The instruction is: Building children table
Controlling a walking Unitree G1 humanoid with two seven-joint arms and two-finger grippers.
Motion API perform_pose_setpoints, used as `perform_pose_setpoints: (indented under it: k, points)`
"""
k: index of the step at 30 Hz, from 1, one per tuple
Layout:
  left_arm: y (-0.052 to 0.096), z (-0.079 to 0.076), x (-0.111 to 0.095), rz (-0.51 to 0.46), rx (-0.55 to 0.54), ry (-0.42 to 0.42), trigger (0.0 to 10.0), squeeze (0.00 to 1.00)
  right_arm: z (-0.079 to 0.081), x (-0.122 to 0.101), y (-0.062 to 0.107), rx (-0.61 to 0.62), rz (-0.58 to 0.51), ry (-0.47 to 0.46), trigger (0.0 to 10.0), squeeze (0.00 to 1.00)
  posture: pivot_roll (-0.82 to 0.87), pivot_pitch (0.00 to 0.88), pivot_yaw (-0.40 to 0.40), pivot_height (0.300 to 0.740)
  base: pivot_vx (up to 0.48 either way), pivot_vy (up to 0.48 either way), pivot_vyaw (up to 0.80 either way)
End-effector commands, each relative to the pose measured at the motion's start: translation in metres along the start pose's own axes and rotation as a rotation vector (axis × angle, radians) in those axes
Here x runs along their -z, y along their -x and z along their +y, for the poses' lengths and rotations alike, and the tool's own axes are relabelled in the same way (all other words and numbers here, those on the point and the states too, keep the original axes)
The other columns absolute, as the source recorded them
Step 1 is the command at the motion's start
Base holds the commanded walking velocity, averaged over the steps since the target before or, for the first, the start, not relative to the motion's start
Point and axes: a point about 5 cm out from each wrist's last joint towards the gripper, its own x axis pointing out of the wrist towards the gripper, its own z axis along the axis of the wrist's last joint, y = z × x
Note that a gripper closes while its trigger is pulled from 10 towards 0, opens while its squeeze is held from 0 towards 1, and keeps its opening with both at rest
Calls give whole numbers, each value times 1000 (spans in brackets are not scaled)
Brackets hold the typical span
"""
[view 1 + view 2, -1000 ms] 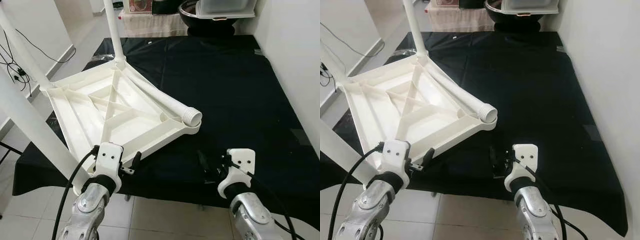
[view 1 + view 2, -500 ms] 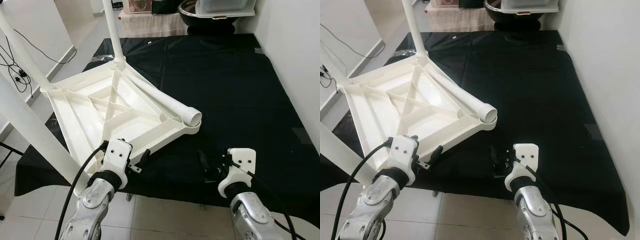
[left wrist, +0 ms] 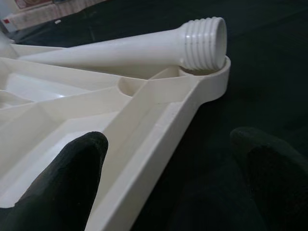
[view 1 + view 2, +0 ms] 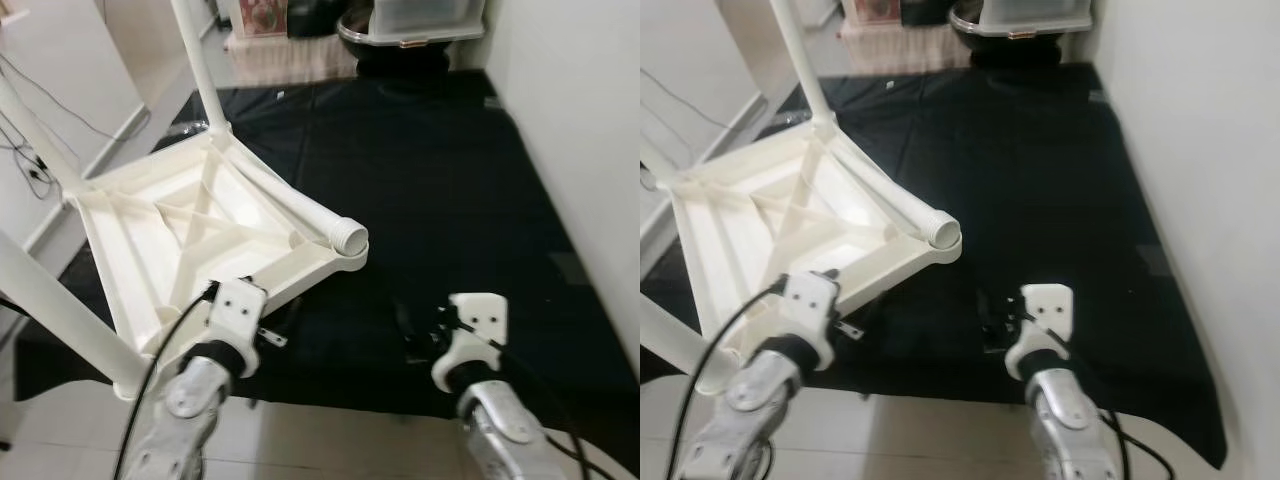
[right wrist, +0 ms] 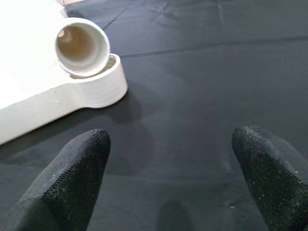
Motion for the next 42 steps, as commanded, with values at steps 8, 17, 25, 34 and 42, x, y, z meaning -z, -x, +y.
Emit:
perform_pose_setpoints:
  k: [8, 17, 25, 34, 42]
  points:
    - [4, 6, 4, 25, -39, -1, 10000, 0, 5, 1, 1, -17, 5, -15, 10000, 0, -70, 150, 63, 740, 0, 0, 0]
    - [4, 8, 5, 27, -58, 5, 10000, 0, 6, 1, 0, -20, 5, -14, 10000, 0, -74, 151, 58, 740, 0, 0, 0]
    - [3, 9, 7, 27, -68, -3, 10000, 0, 5, 1, -1, -22, 3, -19, 10000, 0, -75, 151, 60, 740, 0, 0, 0]
    - [2, 9, 8, 29, -70, -12, 10000, 0, 4, 2, -2, -24, 3, -21, 10000, 0, -76, 146, 65, 740, 0, 0, 0]
    - [2, 9, 9, 31, -73, -13, 10000, 0, 4, 2, -2, -25, 3, -16, 10000, 0, -78, 145, 63, 740, 0, 0, 0]
